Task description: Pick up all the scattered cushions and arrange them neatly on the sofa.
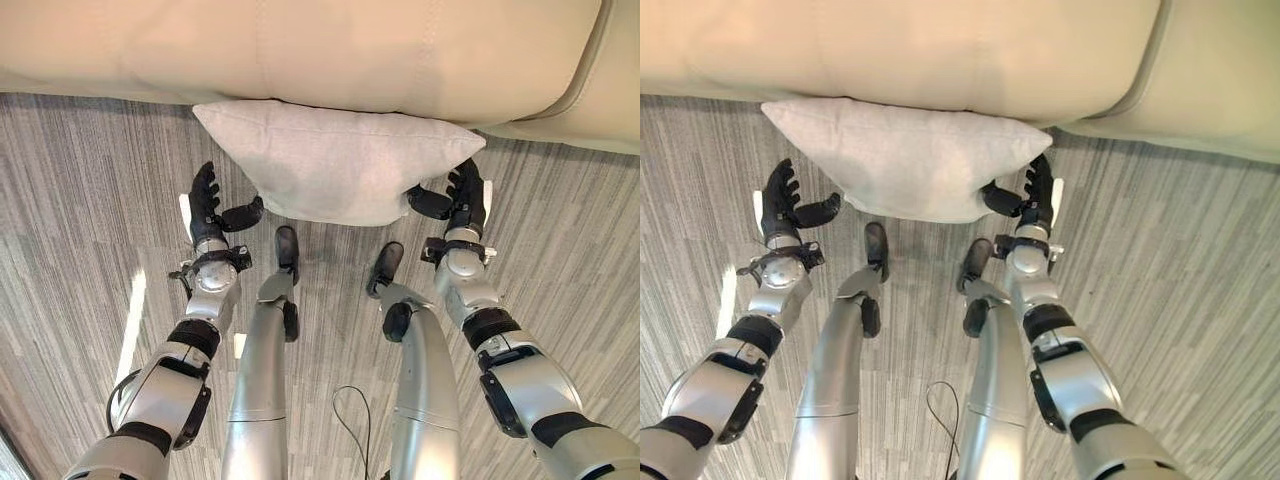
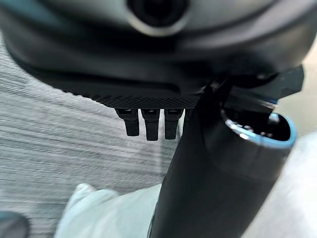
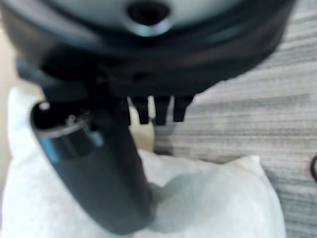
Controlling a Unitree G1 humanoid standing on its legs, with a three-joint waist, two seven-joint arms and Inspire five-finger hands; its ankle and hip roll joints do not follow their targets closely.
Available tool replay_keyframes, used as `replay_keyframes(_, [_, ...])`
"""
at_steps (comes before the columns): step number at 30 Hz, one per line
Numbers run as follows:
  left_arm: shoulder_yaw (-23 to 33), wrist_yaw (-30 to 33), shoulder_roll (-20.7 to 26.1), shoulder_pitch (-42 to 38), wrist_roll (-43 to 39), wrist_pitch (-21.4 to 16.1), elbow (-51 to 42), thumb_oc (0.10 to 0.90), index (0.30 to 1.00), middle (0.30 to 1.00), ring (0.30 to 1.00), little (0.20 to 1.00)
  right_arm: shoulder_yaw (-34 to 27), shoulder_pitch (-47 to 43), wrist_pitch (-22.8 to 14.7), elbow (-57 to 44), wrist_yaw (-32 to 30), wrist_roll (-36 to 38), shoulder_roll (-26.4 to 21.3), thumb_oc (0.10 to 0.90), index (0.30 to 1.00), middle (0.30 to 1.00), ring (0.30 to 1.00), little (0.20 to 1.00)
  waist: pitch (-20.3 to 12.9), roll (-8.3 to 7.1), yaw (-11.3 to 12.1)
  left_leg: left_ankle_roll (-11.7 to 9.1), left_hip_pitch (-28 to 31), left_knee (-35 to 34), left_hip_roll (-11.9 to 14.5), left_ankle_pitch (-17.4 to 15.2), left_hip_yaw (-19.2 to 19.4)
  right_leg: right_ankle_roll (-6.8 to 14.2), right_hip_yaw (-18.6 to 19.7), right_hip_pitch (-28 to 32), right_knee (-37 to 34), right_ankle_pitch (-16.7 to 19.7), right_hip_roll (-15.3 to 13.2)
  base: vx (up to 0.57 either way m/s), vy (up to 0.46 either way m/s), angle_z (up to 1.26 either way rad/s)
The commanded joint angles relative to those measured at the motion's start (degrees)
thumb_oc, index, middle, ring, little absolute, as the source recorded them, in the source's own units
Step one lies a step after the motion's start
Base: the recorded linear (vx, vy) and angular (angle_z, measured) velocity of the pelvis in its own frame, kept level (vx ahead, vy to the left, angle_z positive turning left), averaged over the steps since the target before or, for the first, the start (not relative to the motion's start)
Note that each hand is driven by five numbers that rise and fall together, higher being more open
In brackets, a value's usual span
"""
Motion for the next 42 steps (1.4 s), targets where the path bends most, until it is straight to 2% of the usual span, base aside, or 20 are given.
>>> replay_keyframes(1, [1.4,-2.8,3.0,2.7,-1.2,-4.8,-0.4,0.8,0.9,0.9,0.9,0.9,4.2,2.7,-3.7,-4.6,1.7,-1.1,-0.4,0.8,0.9,0.9,0.9,0.9,-8.8,2.66,-1.5,1.5,-0.5,-2.0,-2.2,-4.5,-3.1,1.8,1.7,2.1,0.4,-6.8,2.3,0.0,0.0,0.0])
replay_keyframes(4, [-0.5,-5.8,5.7,-0.2,-1.9,-4.5,-1.1,0.8,0.9,0.9,0.9,0.9,5.5,1.0,-3.5,-5.7,3.5,-0.6,-1.4,0.8,0.9,0.9,0.9,0.9,-8.8,2.58,-2.0,1.3,-1.4,-1.8,-2.0,-4.3,-3.0,2.0,1.9,1.4,0.5,-6.5,2.4,0.0,0.0,0.0])
replay_keyframes(8, [-3.1,-9.8,7.1,-3.0,-3.3,-4.4,-1.9,0.8,0.9,0.9,0.9,0.9,7.3,-0.9,-3.6,-6.8,5.5,0.3,-2.0,0.8,0.9,0.9,0.9,0.9,-8.7,2.57,-2.3,1.3,-2.2,-1.9,-1.9,-4.0,-2.7,2.3,1.9,0.6,0.4,-6.1,2.3,0.0,0.0,0.0])
replay_keyframes(11, [-6.0,-13.6,7.2,-5.4,-4.7,-3.9,-2.3,0.8,0.9,0.9,0.9,0.9,9.7,-2.9,-3.7,-8.2,7.7,0.7,-2.0,0.8,0.9,0.9,0.9,0.9,-8.9,2.61,-2.6,1.2,-2.7,-2.0,-1.9,-3.8,-2.7,2.5,2.1,0.1,0.2,-5.7,2.4,0.0,0.0,0.0])
replay_keyframes(12, [-8.3,-15.6,7.2,-6.5,-4.3,-3.8,-5.1,0.8,0.9,0.9,0.9,0.9,11.8,-4.0,-3.7,-11.1,9.4,0.6,-2.1,0.8,0.9,0.9,0.9,0.9,-9.0,2.61,-2.7,1.2,-2.9,-2.4,-1.8,-3.5,-2.5,2.6,2.2,-0.2,-0.2,-5.3,2.5,0.0,0.0,0.0])
replay_keyframes(16, [-11.2,-20.4,6.0,-6.7,-7.0,-3.1,-10.0,0.8,0.9,0.9,0.9,0.9,15.0,-5.5,-3.2,-15.4,11.7,-0.9,-1.8,0.8,0.9,0.9,0.9,0.9,-9.1,2.73,-2.8,1.1,-3.3,-2.3,-1.7,-3.2,-2.5,2.6,2.2,-0.5,-0.5,-4.9,2.8,0.0,0.0,0.0])
replay_keyframes(22, [-14.5,-23.6,4.5,-6.5,-8.2,-2.3,-14.5,0.8,0.9,0.9,0.9,0.9,16.7,-6.5,-2.6,-20.1,13.4,-2.7,-1.5,0.8,0.9,0.9,0.9,0.9,-9.4,2.96,-2.6,1.1,-3.6,-1.9,-1.8,-3.0,-2.6,2.6,2.3,-1.0,-0.4,-4.2,3.1,0.0,0.0,0.0])
replay_keyframes(23, [-14.4,-23.4,4.1,-6.4,-8.3,-2.4,-15.1,0.557,0.535,0.535,0.535,0.535,16.5,-6.4,-2.6,-20.8,13.3,-2.8,-1.5,0.4,0.3,0.3,0.3,0.3,-9.4,3.0,-2.6,1.1,-3.6,-1.9,-1.8,-3.0,-2.6,2.6,2.2,-1.0,-0.4,-4.2,3.0,0.0,0.0,0.0])
replay_keyframes(24, [-13.8,-23.0,3.5,-6.1,-8.8,-2.7,-15.7,0.505,0.458,0.458,0.458,0.458,16.1,-6.3,-2.9,-21.7,13.2,-2.9,-1.2,0.4,0.3,0.3,0.3,0.3,-9.5,3.01,-2.6,1.0,-3.6,-2.0,-1.8,-2.9,-2.7,2.6,2.2,-1.0,-0.4,-4.2,3.0,0.0,-0.033,-0.01])
replay_keyframes(25, [-13.3,-22.7,3.1,-5.9,-9.2,-2.9,-16.3,0.4,0.3,0.3,0.3,0.3,15.6,-6.3,-3.1,-22.4,13.0,-3.1,-1.0,0.4,0.3,0.3,0.3,0.3,-9.5,3.03,-2.6,1.0,-3.6,-2.1,-1.8,-2.9,-2.8,2.6,2.1,-1.0,-0.3,-4.2,3.0,-0.01,-0.038,0.0])
replay_keyframes(30, [-9.7,-22.1,1.9,-4.0,-11.5,-3.8,-18.6,0.4,0.3,0.3,0.3,0.3,13.5,-4.8,-3.9,-25.3,12.2,-3.9,-0.7,0.4,0.3,0.3,0.3,0.3,-9.7,2.95,-2.5,0.6,-2.6,-2.8,-1.7,-2.3,-3.2,2.6,2.1,-0.1,-0.9,-3.6,3.4,-0.01,-0.015,0.0])
replay_keyframes(31, [-7.3,-22.0,1.4,-1.8,-12.0,-4.3,-20.1,0.4,0.3,0.3,0.3,0.3,11.6,-2.6,-4.4,-27.8,11.8,-5.0,-0.8,0.4,0.3,0.3,0.3,0.3,-10.0,2.92,-2.6,0.3,-0.5,-4.4,-1.4,-2.0,-3.2,2.6,2.0,1.8,-2.0,-3.3,3.8,-0.03,-0.032,-0.01])
replay_keyframes(34, [-6.5,-22.0,1.2,-0.7,-12.2,-4.4,-20.8,0.4,0.3,0.3,0.3,0.3,11.1,-1.4,-4.4,-28.8,11.7,-5.5,-0.8,0.4,0.3,0.3,0.3,0.3,-10.0,2.96,-2.6,0.2,0.8,-5.4,-1.3,-1.8,-3.1,2.6,1.9,3.1,-2.9,-3.0,3.9,-0.01,-0.014,0.0])
replay_keyframes(38, [-3.0,-22.6,-0.5,4.4,-12.9,-4.9,-22.9,0.4,0.3,0.3,0.3,0.3,9.0,3.5,-4.4,-31.5,11.6,-8.4,-1.6,0.4,0.3,0.3,0.3,0.3,-10.5,3.04,-2.6,-0.4,6.1,-9.2,-0.8,-1.0,-3.5,2.6,1.4,8.3,-6.2,-2.5,4.2,-0.03,-0.062,-0.03])
replay_keyframes(40, [-1.5,-23.1,-3.0,9.8,-13.7,-5.1,-26.4,0.4,0.3,0.3,0.3,0.3,6.0,10.0,-5.0,-34.4,12.0,-7.8,-1.3,0.4,0.3,0.3,0.3,0.3,-10.5,3.19,-2.7,-1.2,12.8,-13.0,-0.5,0.0,-3.8,2.6,0.9,14.9,-9.8,-2.1,4.3,-0.07,-0.123,0.0])
replay_keyframes(42, [-1.6,-23.5,-4.1,11.8,-13.9,-5.0,-27.7,0.4,0.3,0.3,0.3,0.3,5.2,12.4,-5.2,-35.4,12.1,-7.5,-1.0,0.4,0.3,0.3,0.3,0.3,-10.5,3.23,-2.6,-1.5,15.5,-14.8,-0.4,0.5,-3.9,2.7,0.5,17.2,-11.1,-1.8,4.6,-0.05,-0.091,0.02])
